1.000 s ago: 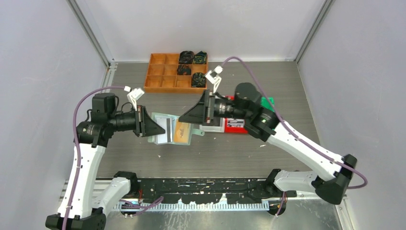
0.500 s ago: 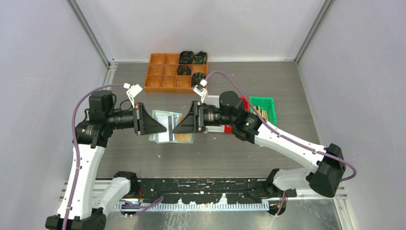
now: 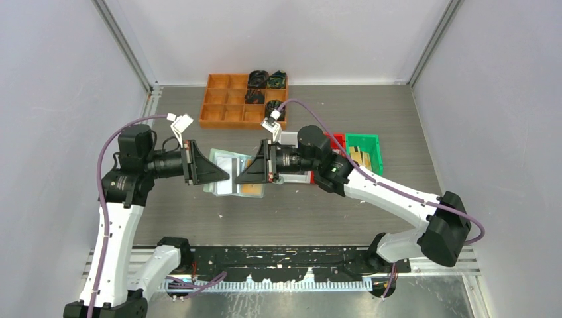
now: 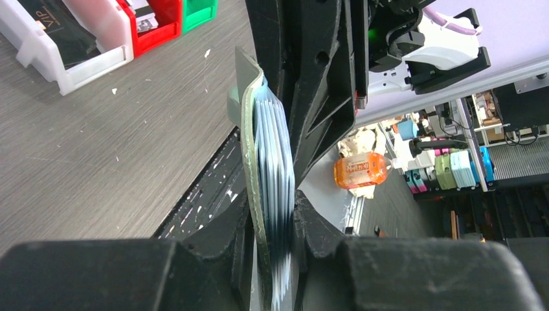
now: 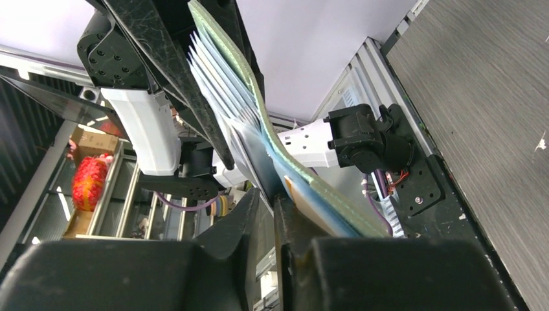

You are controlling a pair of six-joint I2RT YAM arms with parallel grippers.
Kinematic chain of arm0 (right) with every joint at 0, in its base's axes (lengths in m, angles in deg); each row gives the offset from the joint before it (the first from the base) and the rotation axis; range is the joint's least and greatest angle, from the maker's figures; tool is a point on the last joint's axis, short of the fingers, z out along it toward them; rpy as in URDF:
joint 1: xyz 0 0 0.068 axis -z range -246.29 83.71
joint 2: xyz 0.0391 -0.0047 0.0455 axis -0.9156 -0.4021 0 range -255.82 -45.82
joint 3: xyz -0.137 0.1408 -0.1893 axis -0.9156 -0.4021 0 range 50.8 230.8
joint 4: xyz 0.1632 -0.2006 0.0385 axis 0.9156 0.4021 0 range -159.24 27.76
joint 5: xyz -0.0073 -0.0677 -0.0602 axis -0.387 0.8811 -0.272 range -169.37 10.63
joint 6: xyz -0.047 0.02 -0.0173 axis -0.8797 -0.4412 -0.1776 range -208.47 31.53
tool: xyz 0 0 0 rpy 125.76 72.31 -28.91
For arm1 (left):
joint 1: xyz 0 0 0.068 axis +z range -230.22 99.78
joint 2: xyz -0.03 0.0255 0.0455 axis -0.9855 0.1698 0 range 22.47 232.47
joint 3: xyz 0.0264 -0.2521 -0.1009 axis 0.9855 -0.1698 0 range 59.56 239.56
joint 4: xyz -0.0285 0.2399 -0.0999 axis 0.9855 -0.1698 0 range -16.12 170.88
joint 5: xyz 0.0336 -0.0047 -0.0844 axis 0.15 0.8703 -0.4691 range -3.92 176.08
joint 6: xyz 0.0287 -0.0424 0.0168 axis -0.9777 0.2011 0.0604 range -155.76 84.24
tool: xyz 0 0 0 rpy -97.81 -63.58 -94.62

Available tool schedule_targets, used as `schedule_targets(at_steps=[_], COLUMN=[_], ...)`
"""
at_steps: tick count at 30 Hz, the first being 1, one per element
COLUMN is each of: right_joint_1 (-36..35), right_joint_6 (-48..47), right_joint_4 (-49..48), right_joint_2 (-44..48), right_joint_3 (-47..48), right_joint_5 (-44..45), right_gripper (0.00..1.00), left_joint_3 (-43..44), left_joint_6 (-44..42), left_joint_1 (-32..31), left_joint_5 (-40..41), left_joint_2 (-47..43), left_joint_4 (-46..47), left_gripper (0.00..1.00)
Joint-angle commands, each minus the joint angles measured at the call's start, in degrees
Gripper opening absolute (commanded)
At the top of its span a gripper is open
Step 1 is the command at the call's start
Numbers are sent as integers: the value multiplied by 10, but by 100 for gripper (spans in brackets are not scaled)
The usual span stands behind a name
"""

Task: Take the credit cards out of the card holder
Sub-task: Remove the credit card from the card holder.

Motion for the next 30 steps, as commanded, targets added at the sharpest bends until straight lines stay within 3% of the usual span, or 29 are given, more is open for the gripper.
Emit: schedule_targets(at_steps=[1,6,10,13,16,22,30], right_joint_1=[-7,-7,-7,-6,-7,-7,-7], right_joint_6=[23,47,65,68,66,48,36], right_joint_4=[-73,-129,-170,-180,-182,-158,-145], right_joint_2=[-2,13,15,15,17,31,64], right_joint_3=[8,-24,-41,-46,-46,-53,-91], right_joint_5=[9,4,-3,-6,-6,-3,13], right_gripper=[15,7,4,2,1,1,1], left_joint_3=[1,-12,-31,-41,-45,-42,-36], left_joint_6=[23,44,78,87,91,100,116], left_joint_1=[-3,-4,-4,-3,-4,-4,-4], left_joint_5=[-62,-101,-136,-149,-158,-164,-165], left_joint_2=[-8,-16,-27,-36,-42,-40,-39], left_joint_4=[42,69,107,116,122,130,141], left_gripper=[20,26,43,48,45,30,30])
